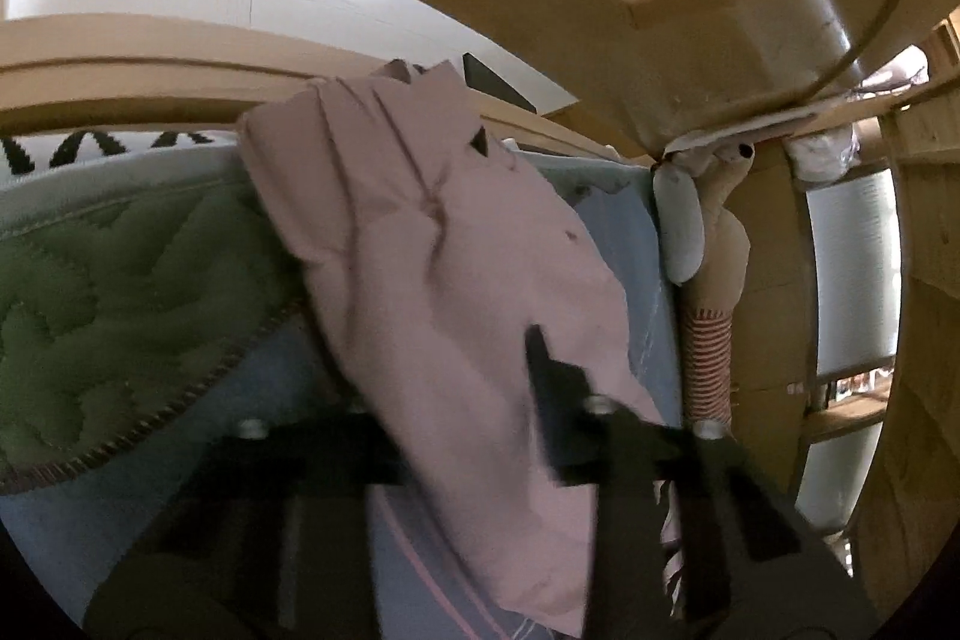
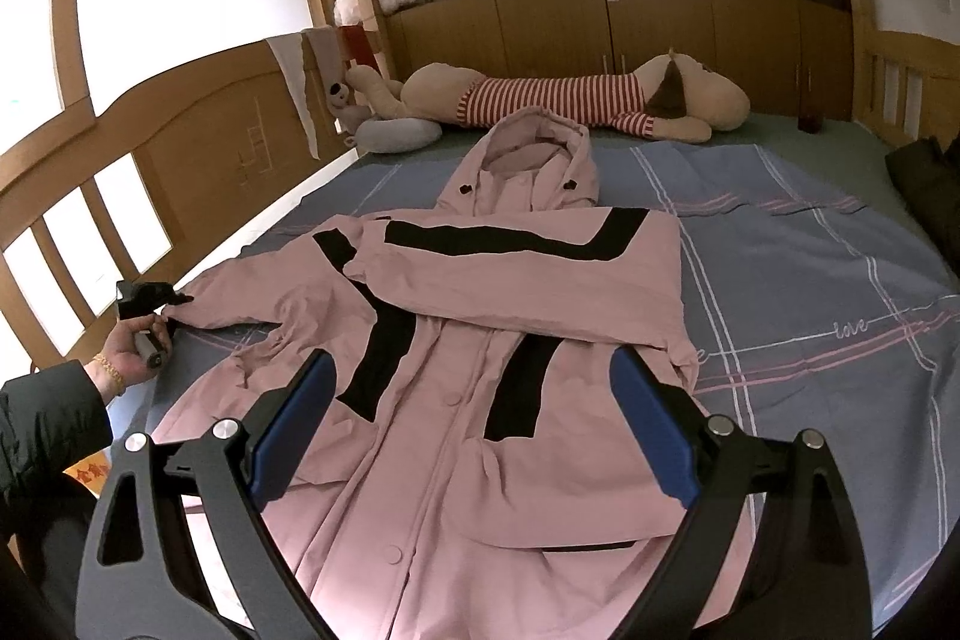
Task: Fold large clothes
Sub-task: 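Lift the gripped sleeve up off the bed with the left tool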
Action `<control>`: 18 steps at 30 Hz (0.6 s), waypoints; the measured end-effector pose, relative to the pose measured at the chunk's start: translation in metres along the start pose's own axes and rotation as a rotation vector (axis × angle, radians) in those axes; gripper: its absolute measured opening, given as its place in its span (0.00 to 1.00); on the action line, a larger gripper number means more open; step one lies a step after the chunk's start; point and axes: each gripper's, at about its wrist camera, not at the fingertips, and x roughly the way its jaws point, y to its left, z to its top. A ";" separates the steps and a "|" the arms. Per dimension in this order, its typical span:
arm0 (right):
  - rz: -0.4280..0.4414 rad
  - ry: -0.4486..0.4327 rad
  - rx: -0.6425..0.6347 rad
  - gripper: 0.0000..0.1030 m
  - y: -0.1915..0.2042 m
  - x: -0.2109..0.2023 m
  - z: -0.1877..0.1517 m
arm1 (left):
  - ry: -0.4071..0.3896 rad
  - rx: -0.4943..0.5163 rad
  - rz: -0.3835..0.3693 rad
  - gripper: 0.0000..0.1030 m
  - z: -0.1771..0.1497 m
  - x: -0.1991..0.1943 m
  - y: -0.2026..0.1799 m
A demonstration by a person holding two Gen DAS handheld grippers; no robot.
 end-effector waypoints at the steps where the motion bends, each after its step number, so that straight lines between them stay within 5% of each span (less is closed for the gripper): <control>1: -0.001 -0.001 0.000 0.90 0.000 0.000 0.000 | -0.004 0.004 -0.002 0.18 0.000 0.000 -0.002; 11: -0.005 -0.025 -0.009 0.90 -0.003 -0.012 -0.001 | -0.114 0.191 -0.047 0.05 -0.007 -0.032 -0.063; 18: -0.019 -0.036 -0.017 0.90 -0.007 -0.020 -0.001 | -0.127 0.233 -0.054 0.03 -0.011 -0.046 -0.082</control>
